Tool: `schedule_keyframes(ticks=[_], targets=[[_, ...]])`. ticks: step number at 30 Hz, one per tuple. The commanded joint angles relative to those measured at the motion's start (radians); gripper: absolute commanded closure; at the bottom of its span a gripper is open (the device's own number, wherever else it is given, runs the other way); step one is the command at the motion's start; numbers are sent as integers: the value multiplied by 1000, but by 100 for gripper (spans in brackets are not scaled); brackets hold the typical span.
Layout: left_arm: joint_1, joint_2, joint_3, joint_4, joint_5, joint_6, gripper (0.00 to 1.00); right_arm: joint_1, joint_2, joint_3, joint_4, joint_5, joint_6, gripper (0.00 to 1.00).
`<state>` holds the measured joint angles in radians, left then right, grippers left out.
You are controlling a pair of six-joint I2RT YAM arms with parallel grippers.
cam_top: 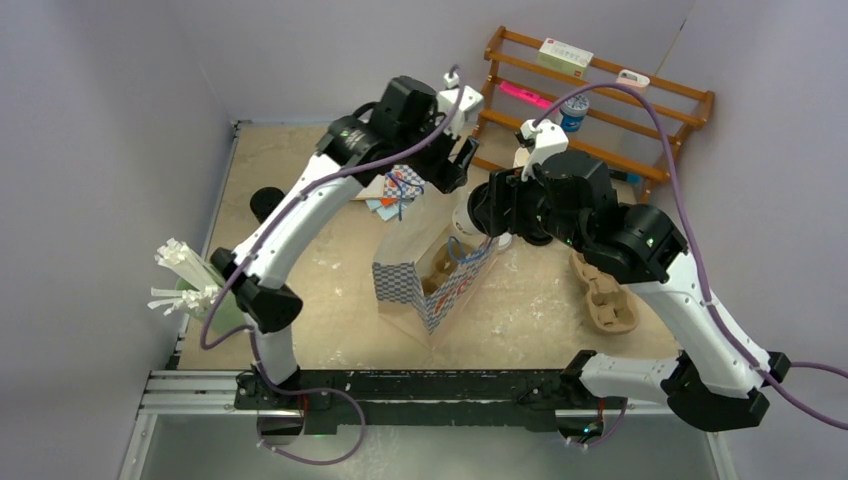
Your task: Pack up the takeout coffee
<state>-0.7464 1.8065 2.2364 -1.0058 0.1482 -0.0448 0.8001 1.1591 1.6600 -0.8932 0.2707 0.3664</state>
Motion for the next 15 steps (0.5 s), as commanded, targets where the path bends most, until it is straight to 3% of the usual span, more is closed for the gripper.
schedule_keyframes(ticks=[1,7,10,12,15], targets=[[8,81,90,-20,-93,123,27,1,9,-9,-25,65,27,70],[55,178,121,-30,-91,85,27,1,1,-36,-8,87,42,70],[84,192,98,-45,-23,69,36,0,6,-40,-4,94,42,70],[100,186,54,-33,26,68,53,1,17,-36,-3,96,43,70],[132,172,-4,-32,48,37,98,1,42,-30,13,97,51,70]])
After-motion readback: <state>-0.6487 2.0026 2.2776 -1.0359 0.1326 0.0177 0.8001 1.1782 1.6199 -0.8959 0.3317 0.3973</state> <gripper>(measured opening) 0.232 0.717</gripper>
